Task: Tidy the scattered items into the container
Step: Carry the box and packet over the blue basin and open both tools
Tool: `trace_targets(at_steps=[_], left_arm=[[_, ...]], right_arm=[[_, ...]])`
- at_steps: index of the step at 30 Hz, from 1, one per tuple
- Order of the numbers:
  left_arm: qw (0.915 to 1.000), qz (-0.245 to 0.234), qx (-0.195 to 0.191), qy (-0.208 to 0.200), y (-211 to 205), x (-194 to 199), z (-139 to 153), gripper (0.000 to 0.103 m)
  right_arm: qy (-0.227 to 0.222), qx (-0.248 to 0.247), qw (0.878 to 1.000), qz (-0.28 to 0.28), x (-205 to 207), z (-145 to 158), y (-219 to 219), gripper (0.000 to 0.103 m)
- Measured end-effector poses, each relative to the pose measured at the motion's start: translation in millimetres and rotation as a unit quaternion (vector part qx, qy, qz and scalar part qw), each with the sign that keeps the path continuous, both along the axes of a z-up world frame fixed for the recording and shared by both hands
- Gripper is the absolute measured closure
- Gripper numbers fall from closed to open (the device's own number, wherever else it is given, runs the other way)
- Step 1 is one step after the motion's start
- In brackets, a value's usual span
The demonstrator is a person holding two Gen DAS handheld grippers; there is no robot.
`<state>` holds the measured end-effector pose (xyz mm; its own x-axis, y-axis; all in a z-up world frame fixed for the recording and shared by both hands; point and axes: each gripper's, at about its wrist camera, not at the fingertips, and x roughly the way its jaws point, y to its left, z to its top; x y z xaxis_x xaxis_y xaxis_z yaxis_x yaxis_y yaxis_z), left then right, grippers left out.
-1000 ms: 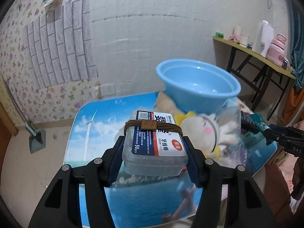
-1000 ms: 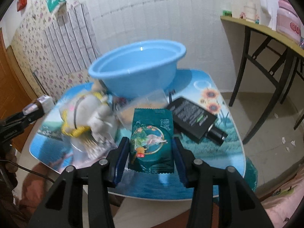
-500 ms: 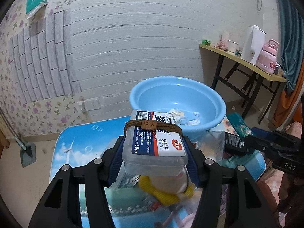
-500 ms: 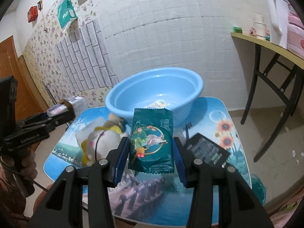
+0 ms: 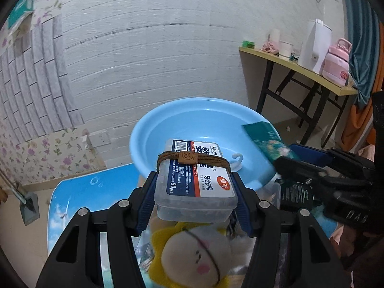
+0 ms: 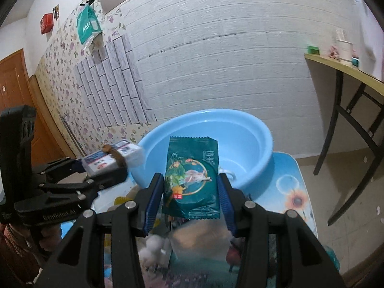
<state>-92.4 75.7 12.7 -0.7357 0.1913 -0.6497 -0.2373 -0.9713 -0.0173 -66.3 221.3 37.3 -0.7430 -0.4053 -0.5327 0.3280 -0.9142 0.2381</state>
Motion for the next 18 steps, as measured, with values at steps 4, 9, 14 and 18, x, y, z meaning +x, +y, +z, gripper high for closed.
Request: trace_targets(at_steps=[4, 9, 14, 18], left_arm=[[0.9998, -0.012, -0.006, -0.012, 8.3, -15.0, -9.1, 0.044], [0.9994, -0.013, -0.007, -0.032, 9.5, -24.1, -17.7, 0.043], [0.9992, 0.0, 0.007, -0.039, 2.0, -23.7, -21.5, 0.034], [0.9991, 0.001, 0.01, -0.04, 0.5, -18.2, -21.6, 0.033]], right_arm=[[-0.006, 0.002, 1.0, 0.007, -16.3, -7.2, -4.4, 0.058], [-0.023, -0.007, 1.0, 0.006, -32.0, -19.8, -3.5, 0.058], [-0.033, -0.031, 0.999, 0.0, -36.9, -29.2, 0.6, 0.056], [-0.031, -0.025, 0.999, -0.002, -35.1, -29.1, -1.4, 0.055]])
